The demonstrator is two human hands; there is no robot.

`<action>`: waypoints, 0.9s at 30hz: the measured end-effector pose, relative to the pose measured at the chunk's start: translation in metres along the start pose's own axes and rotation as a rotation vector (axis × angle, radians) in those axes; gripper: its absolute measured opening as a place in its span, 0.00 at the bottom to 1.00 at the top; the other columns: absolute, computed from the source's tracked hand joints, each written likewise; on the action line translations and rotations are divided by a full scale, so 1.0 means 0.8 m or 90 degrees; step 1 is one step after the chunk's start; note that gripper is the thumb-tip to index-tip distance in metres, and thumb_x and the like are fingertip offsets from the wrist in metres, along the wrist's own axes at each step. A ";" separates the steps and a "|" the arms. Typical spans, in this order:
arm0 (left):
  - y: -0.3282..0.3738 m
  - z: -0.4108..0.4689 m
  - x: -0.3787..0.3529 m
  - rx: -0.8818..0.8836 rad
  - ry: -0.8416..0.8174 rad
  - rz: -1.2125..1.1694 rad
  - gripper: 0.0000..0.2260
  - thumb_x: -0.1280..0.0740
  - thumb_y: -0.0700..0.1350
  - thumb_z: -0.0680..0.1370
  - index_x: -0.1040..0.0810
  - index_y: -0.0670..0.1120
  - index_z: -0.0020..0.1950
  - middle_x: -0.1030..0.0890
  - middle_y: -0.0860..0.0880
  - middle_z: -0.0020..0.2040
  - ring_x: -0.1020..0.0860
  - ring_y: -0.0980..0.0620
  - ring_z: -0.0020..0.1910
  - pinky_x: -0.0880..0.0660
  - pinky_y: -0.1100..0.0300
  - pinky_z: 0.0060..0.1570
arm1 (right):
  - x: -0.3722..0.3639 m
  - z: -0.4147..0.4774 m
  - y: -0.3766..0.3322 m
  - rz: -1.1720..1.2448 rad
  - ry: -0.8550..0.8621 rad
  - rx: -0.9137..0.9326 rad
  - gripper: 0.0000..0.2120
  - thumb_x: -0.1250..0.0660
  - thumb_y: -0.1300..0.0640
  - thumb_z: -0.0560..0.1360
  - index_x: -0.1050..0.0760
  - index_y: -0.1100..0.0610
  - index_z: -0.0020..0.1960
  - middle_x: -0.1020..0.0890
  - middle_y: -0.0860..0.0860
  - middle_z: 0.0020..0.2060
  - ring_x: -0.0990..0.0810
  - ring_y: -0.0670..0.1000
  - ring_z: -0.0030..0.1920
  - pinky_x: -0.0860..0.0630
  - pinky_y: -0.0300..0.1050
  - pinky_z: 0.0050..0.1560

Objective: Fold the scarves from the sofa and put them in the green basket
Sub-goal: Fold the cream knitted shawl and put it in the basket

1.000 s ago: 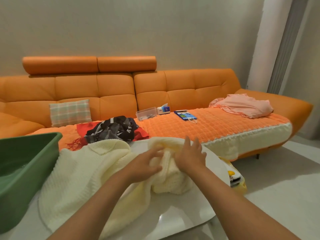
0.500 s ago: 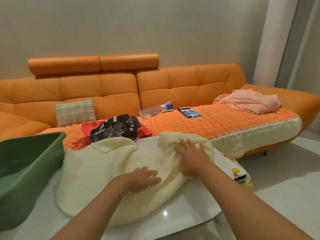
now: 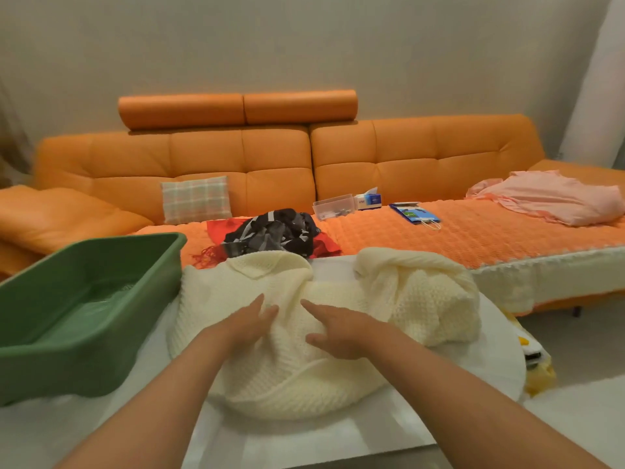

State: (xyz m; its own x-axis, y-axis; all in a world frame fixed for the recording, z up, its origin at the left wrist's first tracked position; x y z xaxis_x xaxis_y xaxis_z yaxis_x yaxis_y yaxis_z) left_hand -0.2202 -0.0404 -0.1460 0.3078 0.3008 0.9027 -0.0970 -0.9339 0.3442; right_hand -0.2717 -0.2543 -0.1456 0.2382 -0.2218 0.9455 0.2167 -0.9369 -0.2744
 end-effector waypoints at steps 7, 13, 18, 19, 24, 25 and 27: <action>-0.028 -0.030 0.032 0.095 -0.052 0.294 0.29 0.53 0.65 0.80 0.34 0.52 0.75 0.30 0.47 0.73 0.31 0.44 0.70 0.33 0.48 0.65 | 0.013 0.009 0.016 -0.128 0.038 -0.170 0.29 0.53 0.36 0.80 0.29 0.51 0.69 0.25 0.53 0.65 0.25 0.55 0.63 0.29 0.53 0.60; -0.017 -0.032 0.045 0.069 -0.033 0.244 0.14 0.43 0.53 0.81 0.21 0.47 0.50 0.15 0.51 0.47 0.18 0.49 0.42 0.26 0.57 0.46 | 0.005 0.028 -0.026 -0.186 0.195 -0.106 0.19 0.44 0.48 0.80 0.32 0.54 0.68 0.30 0.54 0.64 0.31 0.56 0.64 0.33 0.55 0.63; -0.051 0.006 0.024 -0.094 0.123 0.062 0.20 0.38 0.58 0.79 0.28 0.52 0.68 0.27 0.51 0.67 0.30 0.47 0.67 0.30 0.49 0.64 | -0.016 0.056 -0.031 -0.064 0.054 -0.164 0.33 0.49 0.33 0.76 0.50 0.40 0.79 0.42 0.54 0.77 0.42 0.58 0.76 0.43 0.67 0.70; -0.059 0.010 0.020 -0.074 0.049 0.043 0.27 0.40 0.62 0.78 0.35 0.55 0.75 0.33 0.52 0.74 0.35 0.47 0.73 0.34 0.47 0.69 | -0.018 0.061 -0.025 -0.067 0.025 -0.179 0.35 0.52 0.29 0.75 0.52 0.38 0.79 0.47 0.53 0.79 0.47 0.58 0.78 0.48 0.70 0.71; -0.092 0.042 0.015 0.067 -0.047 0.197 0.33 0.65 0.68 0.74 0.58 0.62 0.79 0.59 0.48 0.81 0.57 0.39 0.79 0.54 0.33 0.73 | -0.018 0.093 0.012 -0.060 0.001 -0.198 0.36 0.59 0.27 0.76 0.57 0.39 0.80 0.59 0.51 0.81 0.61 0.55 0.80 0.60 0.71 0.74; -0.094 0.048 0.014 0.106 -0.022 0.172 0.32 0.60 0.69 0.77 0.58 0.60 0.80 0.59 0.47 0.81 0.56 0.39 0.79 0.54 0.35 0.74 | -0.018 0.099 0.018 -0.062 0.008 -0.196 0.35 0.58 0.28 0.77 0.57 0.39 0.80 0.59 0.51 0.81 0.61 0.55 0.80 0.60 0.70 0.74; -0.091 0.050 0.013 0.151 0.010 0.162 0.36 0.55 0.71 0.78 0.58 0.56 0.81 0.58 0.44 0.81 0.53 0.40 0.79 0.50 0.38 0.74 | -0.019 0.110 0.025 -0.075 0.018 -0.184 0.35 0.57 0.29 0.78 0.58 0.40 0.81 0.60 0.52 0.81 0.62 0.55 0.80 0.61 0.68 0.75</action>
State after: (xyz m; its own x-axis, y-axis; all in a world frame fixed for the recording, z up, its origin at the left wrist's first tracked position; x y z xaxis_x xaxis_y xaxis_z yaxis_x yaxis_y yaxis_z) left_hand -0.1721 0.0227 -0.1720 0.2875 0.0544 0.9562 0.0551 -0.9977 0.0402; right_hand -0.1874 -0.2461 -0.1813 0.1999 -0.1110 0.9735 -0.0372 -0.9937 -0.1056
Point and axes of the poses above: each hand's wrist, its own z-axis towards the middle knuckle, its own x-axis out of the back of the hand, y = z × x, the point moved 1 cm from there along z, towards the middle knuckle
